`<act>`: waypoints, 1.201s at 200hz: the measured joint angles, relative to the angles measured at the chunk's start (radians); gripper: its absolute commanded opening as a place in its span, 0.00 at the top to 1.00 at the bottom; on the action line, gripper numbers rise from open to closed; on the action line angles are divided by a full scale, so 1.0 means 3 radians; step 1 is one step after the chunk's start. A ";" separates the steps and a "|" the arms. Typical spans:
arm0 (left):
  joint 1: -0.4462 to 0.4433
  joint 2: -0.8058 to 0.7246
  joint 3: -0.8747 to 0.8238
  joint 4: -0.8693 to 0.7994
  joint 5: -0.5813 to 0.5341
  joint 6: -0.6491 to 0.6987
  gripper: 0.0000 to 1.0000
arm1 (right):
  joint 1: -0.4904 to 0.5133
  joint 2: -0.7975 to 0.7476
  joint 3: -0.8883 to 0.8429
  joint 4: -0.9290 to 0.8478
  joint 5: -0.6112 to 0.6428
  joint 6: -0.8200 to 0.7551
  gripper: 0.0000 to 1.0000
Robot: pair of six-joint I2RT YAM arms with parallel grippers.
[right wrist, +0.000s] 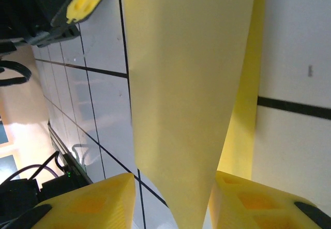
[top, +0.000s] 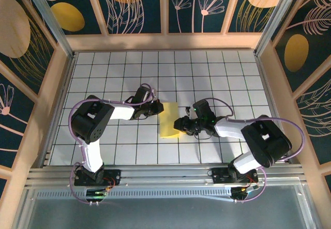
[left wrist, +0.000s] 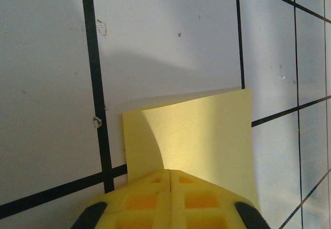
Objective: Fold a paper plane with a square sheet of paper (fold left side to right side)
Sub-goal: Fold the triangle a second time at the center of the table.
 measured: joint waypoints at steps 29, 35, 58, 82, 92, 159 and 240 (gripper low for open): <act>0.0000 -0.0003 0.0000 0.0000 0.0000 0.0000 1.00 | -0.0052 0.0113 0.0000 0.0116 -0.0015 0.0008 0.60; 0.0000 -0.0003 -0.0003 0.0001 -0.0001 0.0000 1.00 | -0.0066 0.0137 0.0000 0.0139 -0.0015 0.0008 0.60; 0.0000 -0.0004 -0.0006 0.0011 -0.0001 0.0000 1.00 | -0.0123 0.0210 0.0003 0.0217 -0.0027 0.0006 0.62; 0.0000 -0.0004 -0.0008 0.0018 0.0000 0.0000 1.00 | -0.0161 0.0282 0.0013 0.0275 -0.0051 -0.0006 0.63; 0.0000 -0.0004 -0.0009 0.0019 0.0000 0.0000 1.00 | -0.0193 0.0313 0.0019 0.0303 -0.0090 -0.0015 0.63; 0.0000 -0.0005 -0.0011 0.0022 0.0001 0.0000 1.00 | -0.0323 0.0520 0.0140 0.0448 -0.0186 -0.0045 0.76; 0.0000 -0.0200 0.0003 -0.0159 -0.0018 0.0098 0.72 | -0.0328 0.0571 0.0144 0.0464 -0.0193 -0.0113 1.00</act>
